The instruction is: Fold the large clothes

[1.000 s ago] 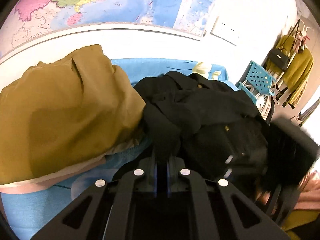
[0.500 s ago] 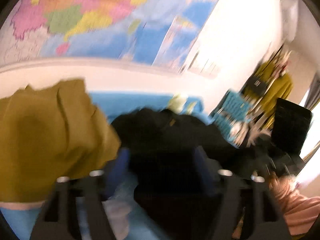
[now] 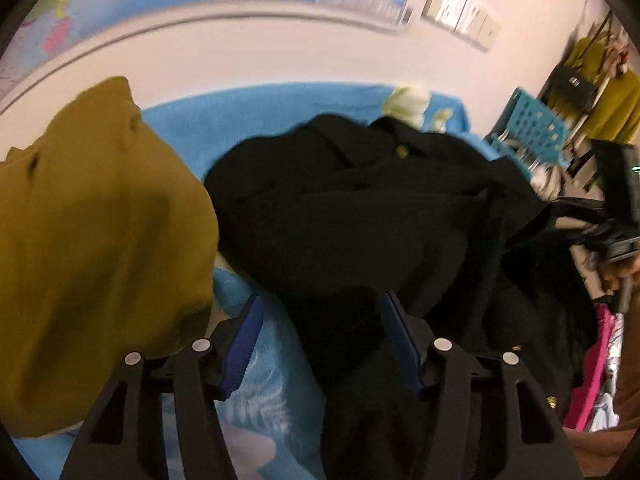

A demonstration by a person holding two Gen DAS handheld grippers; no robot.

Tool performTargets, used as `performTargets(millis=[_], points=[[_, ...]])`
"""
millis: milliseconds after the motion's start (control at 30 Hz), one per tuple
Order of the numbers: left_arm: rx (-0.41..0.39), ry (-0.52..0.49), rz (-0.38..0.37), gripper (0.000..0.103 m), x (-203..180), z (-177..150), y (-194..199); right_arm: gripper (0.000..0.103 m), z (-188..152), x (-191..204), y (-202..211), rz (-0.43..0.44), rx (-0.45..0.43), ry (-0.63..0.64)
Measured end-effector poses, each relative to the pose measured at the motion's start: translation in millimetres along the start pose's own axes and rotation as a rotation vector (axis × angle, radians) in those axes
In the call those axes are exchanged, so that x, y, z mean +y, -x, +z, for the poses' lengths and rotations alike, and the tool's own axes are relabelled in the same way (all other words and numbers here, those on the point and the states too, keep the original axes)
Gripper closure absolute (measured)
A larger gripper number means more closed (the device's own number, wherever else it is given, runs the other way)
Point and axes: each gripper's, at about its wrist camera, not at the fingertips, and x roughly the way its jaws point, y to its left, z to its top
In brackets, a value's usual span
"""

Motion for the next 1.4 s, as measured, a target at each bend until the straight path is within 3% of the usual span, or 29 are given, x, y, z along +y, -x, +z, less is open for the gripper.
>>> performTargets(millis=[100,167,300,333,400,467,533,600,700,800,833,867,933,967,1067,1133,1200,1267,1333,1400], points=[[0.007,0.006,0.035,0.035,1,9,-15,0.024,-19,5,19,0.028,-0.066,0.02],[0.012,0.018,0.037,0.035,1,17,-23,0.023,-30,21,18,0.083,-0.073,0.05],[-0.017,-0.001,0.083,0.041,-7,28,-31,0.025,-45,53,-13,0.064,-0.034,0.11],[-0.024,0.001,0.098,0.047,-8,30,-32,0.029,-50,56,-16,0.05,-0.028,0.11],[-0.036,0.003,0.121,0.055,-8,31,-32,0.072,-51,55,-30,0.035,-0.001,0.112],[-0.048,0.011,0.146,0.066,-6,31,-29,0.09,-46,52,-20,0.061,-0.035,0.131],[-0.057,0.002,0.202,0.08,-4,30,-26,0.091,-39,46,10,0.078,-0.09,0.155],[-0.057,0.008,0.208,0.083,0,29,-24,0.095,-28,33,48,0.047,-0.167,0.155],[-0.062,0.011,0.215,0.084,5,28,-21,0.094,-16,1,95,-0.086,-0.237,0.134],[-0.055,0.014,0.215,0.082,5,26,-24,0.094,-12,-29,99,-0.193,-0.2,0.089],[-0.054,0.017,0.218,0.078,5,26,-25,0.094,-13,-37,89,-0.21,-0.168,0.078],[-0.046,0.023,0.217,0.066,5,26,-26,0.091,-14,-43,81,-0.216,-0.15,0.065],[-0.038,0.018,0.199,0.052,2,26,-26,0.089,-19,-53,62,-0.184,-0.116,0.034],[-0.03,0.012,0.189,0.043,1,26,-26,0.083,-23,-56,56,-0.18,-0.113,0.035],[-0.001,0.02,0.177,0.031,1,26,-31,0.075,-30,-61,49,-0.158,-0.126,0.018],[0.019,0.008,0.168,0.028,0,26,-36,0.074,-29,-62,47,-0.132,-0.125,0.01],[0.012,0.003,0.163,0.034,-2,27,-39,0.085,-24,-58,49,-0.134,-0.131,0.026],[-0.024,-0.017,0.15,0.072,-7,28,-35,0.091,-14,-48,61,-0.126,-0.169,0.058],[-0.056,-0.015,0.228,0.097,-9,31,-32,0.094,-2,-34,77,-0.097,-0.233,0.092],[-0.089,0.054,0.208,0.097,1,37,-22,0.094,13,-23,95,-0.058,-0.302,0.115]])
